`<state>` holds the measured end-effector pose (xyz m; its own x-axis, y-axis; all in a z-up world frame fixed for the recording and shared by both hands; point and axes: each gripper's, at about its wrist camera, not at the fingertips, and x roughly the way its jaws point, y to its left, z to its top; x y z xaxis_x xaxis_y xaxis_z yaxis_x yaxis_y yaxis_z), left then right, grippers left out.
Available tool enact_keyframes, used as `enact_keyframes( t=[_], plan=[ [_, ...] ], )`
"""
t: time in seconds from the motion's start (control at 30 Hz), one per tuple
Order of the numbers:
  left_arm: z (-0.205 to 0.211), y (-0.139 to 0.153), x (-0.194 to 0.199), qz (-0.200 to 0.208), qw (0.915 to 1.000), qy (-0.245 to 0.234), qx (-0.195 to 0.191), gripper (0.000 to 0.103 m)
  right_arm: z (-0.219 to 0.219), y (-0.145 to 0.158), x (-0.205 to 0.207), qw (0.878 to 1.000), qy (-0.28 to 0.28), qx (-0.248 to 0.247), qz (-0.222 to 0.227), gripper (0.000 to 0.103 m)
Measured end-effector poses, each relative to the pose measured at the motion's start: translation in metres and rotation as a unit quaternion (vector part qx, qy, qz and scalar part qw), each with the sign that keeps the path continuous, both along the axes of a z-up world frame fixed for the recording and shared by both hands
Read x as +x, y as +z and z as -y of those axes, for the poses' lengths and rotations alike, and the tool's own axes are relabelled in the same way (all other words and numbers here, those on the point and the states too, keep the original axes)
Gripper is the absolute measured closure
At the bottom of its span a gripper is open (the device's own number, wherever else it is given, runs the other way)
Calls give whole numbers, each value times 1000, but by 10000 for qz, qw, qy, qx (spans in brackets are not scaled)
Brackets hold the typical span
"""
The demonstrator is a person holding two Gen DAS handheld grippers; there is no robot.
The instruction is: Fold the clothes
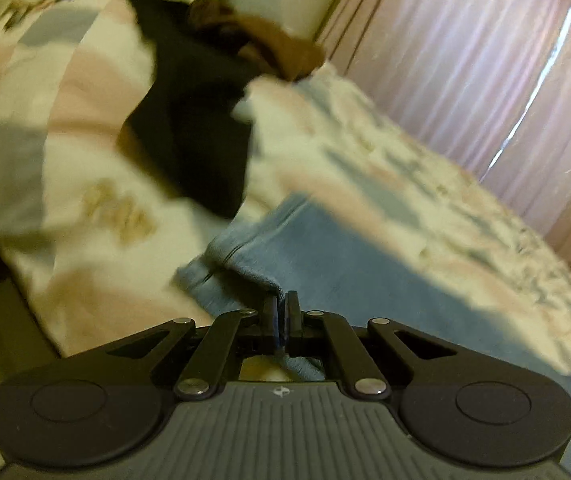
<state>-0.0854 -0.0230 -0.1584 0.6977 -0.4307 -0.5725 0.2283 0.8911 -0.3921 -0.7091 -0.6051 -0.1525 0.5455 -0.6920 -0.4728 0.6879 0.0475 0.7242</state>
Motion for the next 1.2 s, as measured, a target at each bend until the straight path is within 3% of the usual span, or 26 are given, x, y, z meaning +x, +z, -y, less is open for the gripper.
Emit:
enact_keyframes(
  t=[0.13,0.17,0.23,0.3,0.4,0.57,0.63,0.67,0.7,0.83,0.93,1.03,1.1,1.17,1.2],
  plan=[
    [-3,2,1,-34,10000,45,-52,95,-2,17,1,9994,91,-77,-321,76],
    [-3,4,1,-20,10000,54,-44,95,-3,18,2,9994,89,-103,-333,66],
    [-7,7,-2,21,9999,103,-43,84,-6,19,5,9984,81,-168,-530,59],
    [-13,6,-4,26,9999,156,-38,84,-7,17,9,9969,155,-137,-765,62],
    [-16,5,-2,-17,10000,90,-12,85,-8,11,12,9973,214,-19,-702,65],
    [-24,4,16,-341,9972,299,-598,77,-5,12,14,9983,110,-76,-559,65],
    [-22,2,24,-423,9964,345,-651,89,-3,12,15,9977,92,-101,-666,81],
    [-20,2,26,-458,9963,340,-650,99,-2,13,15,9974,80,-125,-702,82],
    [-19,4,26,-443,9962,321,-678,103,-3,14,15,9976,66,-144,-667,84],
    [-24,29,10,14,9958,234,-887,103,-2,21,12,9984,41,-248,-506,86],
    [-21,34,7,190,9978,128,-622,103,-1,21,14,9979,28,-268,-590,86],
    [-14,8,13,-114,9996,183,-207,102,-2,11,17,9969,0,-112,-781,86],
    [-11,-8,12,-271,9994,233,9,97,-3,8,15,9962,6,32,-867,76],
    [-7,-4,6,-181,9992,234,260,93,-7,17,11,9947,-88,10,-1028,60],
    [-6,2,3,-134,9986,208,458,90,-11,25,12,9917,-163,-106,-1270,59]
  ],
)
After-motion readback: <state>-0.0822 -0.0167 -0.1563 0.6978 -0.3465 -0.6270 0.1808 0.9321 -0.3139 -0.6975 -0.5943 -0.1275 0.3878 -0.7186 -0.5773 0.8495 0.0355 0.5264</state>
